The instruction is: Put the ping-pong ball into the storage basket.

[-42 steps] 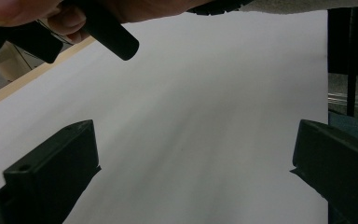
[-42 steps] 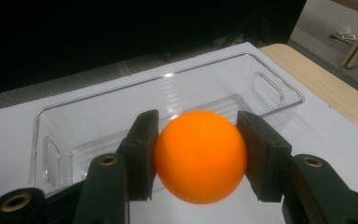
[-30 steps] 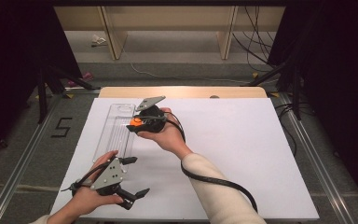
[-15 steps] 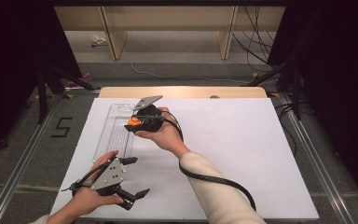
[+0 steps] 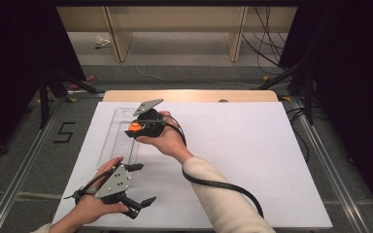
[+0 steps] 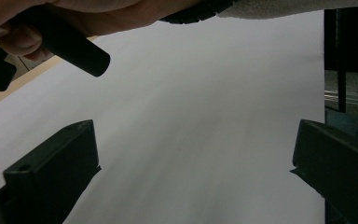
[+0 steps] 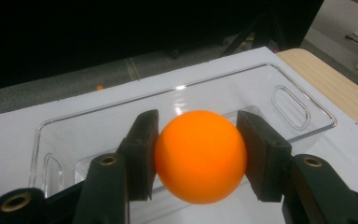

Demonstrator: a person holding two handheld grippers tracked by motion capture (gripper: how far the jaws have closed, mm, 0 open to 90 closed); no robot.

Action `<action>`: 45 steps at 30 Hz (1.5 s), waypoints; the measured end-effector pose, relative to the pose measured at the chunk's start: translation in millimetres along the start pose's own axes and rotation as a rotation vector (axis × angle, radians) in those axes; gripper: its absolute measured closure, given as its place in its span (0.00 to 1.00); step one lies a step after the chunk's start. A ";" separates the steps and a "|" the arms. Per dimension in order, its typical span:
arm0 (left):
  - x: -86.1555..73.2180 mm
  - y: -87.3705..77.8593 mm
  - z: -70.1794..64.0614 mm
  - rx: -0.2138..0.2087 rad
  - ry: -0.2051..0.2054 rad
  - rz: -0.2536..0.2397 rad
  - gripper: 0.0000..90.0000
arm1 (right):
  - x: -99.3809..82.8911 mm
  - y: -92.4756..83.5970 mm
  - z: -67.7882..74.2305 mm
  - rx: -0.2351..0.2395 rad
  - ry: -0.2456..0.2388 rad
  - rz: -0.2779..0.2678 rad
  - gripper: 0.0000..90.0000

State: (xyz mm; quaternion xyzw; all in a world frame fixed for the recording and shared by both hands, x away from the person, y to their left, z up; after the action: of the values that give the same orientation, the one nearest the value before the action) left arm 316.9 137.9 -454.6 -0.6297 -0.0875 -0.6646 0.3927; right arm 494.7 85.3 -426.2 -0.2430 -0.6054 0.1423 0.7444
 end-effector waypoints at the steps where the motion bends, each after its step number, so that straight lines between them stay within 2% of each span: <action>1: 0.0 0.1 -0.1 0.000 0.000 0.000 0.00 | 0.4 0.8 0.1 0.001 0.001 0.001 0.57; 21: -0.3 -0.1 -0.8 -0.003 0.003 0.003 0.00 | 7.4 19.1 -0.7 0.016 -0.006 0.022 0.57; 45: -0.2 -0.1 -1.6 -0.008 0.008 0.004 0.00 | 6.5 36.3 -4.2 0.029 -0.004 0.058 0.57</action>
State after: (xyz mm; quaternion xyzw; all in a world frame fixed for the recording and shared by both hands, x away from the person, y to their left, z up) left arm 315.6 137.1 -455.0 -0.6287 -0.0820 -0.6667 0.3918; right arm 503.2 118.4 -440.9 -0.2495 -0.5974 0.1730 0.7422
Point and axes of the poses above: each handheld gripper's, and its own axes: y roughly forward along the jaws, x roughly out of its top, z roughly to its left, the point moved 5 cm from there along y, roughly forward along the jaws, and after that the axes turned 13 degrees about x, right-handed, at the moved point
